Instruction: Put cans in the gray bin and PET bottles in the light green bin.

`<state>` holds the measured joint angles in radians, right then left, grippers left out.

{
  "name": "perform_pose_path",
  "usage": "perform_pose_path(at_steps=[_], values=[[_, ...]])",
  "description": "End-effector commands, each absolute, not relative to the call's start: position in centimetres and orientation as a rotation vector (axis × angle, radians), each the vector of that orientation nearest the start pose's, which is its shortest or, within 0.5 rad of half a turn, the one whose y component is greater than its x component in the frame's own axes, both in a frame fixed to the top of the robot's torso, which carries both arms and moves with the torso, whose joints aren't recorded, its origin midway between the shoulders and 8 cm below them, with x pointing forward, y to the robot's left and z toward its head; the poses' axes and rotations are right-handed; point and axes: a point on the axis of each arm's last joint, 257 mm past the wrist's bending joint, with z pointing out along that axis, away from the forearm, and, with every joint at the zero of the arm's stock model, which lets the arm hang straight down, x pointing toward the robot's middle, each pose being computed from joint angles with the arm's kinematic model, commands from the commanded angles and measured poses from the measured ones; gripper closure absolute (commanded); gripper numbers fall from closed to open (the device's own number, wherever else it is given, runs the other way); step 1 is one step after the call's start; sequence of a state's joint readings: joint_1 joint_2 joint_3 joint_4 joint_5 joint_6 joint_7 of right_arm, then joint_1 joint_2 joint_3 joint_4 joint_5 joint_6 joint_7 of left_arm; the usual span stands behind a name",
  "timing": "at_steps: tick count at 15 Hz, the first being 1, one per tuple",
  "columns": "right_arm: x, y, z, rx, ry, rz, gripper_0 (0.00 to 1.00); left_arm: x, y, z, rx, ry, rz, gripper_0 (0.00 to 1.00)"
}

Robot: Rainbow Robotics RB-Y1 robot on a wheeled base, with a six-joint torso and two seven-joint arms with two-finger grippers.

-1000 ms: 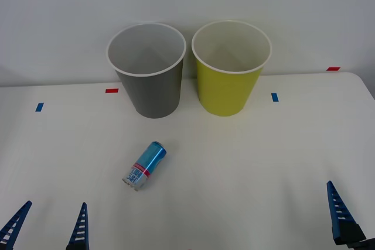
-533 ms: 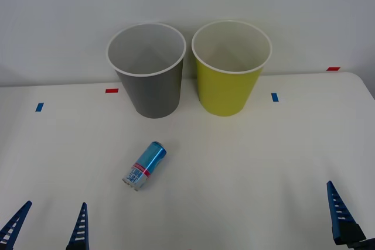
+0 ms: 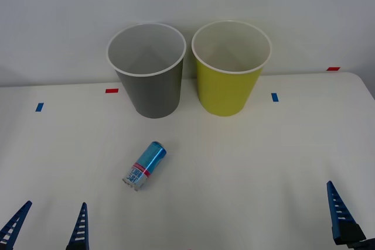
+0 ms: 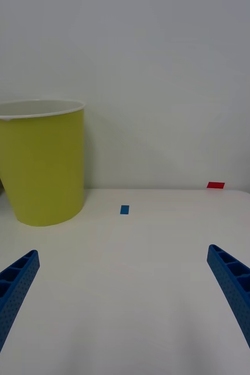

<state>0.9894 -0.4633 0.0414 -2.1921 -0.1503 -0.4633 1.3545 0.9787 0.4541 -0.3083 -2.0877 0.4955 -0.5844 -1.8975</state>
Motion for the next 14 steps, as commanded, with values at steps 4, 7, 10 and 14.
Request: perform_pose_path(at_steps=[4,7,10,14], values=[[27.0,-30.8,-18.1,-0.076,1.504,0.048,0.0,24.7,27.1,-23.2,0.027,1.547,0.039,0.0],[27.0,-30.8,-18.1,-0.076,1.504,0.048,0.0,24.7,27.1,-23.2,0.027,1.547,0.039,0.0],[27.0,-30.8,-18.1,-0.076,1.504,0.048,0.0,24.7,27.1,-23.2,0.027,1.547,0.039,0.0],[27.0,-30.8,-18.1,-0.076,1.504,0.048,0.0,24.6,26.7,-25.4,0.031,1.596,0.028,0.0]])
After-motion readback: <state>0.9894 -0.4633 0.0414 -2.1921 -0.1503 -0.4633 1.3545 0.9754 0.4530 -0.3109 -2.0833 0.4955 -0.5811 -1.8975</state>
